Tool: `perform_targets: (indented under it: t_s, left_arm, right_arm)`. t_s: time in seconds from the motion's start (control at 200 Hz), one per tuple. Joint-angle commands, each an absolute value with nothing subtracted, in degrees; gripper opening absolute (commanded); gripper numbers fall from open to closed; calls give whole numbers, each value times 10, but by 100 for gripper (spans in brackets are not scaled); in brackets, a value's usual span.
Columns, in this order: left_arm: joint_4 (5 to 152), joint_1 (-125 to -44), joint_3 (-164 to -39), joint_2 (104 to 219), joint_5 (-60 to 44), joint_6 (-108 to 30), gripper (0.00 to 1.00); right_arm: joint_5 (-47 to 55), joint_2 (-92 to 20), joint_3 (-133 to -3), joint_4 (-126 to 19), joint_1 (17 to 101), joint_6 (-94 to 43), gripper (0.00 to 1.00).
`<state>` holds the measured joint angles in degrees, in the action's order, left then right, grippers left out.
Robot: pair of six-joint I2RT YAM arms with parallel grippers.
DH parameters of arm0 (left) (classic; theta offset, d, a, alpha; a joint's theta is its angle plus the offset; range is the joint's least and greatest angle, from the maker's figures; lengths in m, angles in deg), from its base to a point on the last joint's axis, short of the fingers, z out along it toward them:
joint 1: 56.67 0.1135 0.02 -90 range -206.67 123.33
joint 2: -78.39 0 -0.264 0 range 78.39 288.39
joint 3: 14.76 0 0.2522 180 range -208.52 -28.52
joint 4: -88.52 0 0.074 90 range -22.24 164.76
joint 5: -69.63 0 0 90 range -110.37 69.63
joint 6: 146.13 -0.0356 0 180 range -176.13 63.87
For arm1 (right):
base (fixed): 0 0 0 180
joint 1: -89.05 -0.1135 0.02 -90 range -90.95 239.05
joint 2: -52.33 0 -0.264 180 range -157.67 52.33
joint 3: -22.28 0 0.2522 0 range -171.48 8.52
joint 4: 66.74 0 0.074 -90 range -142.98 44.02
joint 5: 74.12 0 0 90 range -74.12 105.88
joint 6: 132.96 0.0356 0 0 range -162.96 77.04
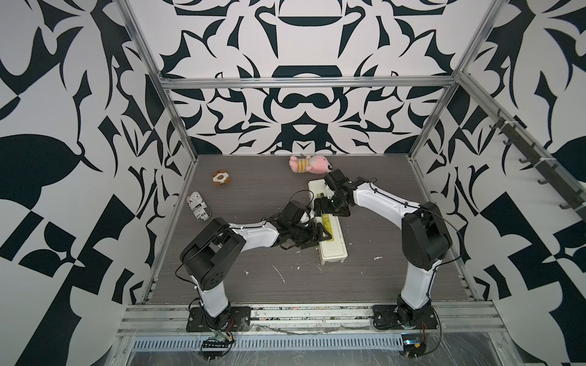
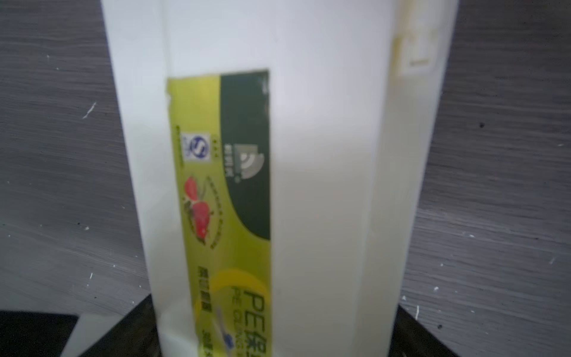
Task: Put plastic wrap rolls into dispensers
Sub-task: Close the lid on the plastic wrap cutting box.
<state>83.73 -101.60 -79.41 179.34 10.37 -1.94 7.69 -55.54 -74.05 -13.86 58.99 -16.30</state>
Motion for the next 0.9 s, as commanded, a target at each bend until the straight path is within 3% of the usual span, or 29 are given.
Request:
perform_targets:
  t_s: [0.0,0.17,0.33,0.485,0.62,0.765,0.895]
  left_arm:
    - [699,-1035,-758,1847,46,-37,74]
    - [685,-1035,-768,1822,45,-40,76]
    - [686,-1035,-772,1832,48,-37,75]
    - [674,-1035,-772,1837,38,-32,74]
    - [661,-1035,-782,1845,38,-38,74]
    - [662,-1035,-788,1848,40,-38,74]
    - [648,-1035,-802,1842,40,-45,74]
  right_arm:
    - [138,-568,-778,-222,596,-185,91]
    - [101,-575,-752,-257,611,-161,87]
    - [-3,-544,-719,-311,640,-140,100]
    - [-45,-511,-720,-313,667,-151,100]
    - [-16,-492,-752,-260,668,-187,100]
    - [91,-478,-784,-197,668,-232,99]
    - [64,-504,-785,-208,668,-238,92]
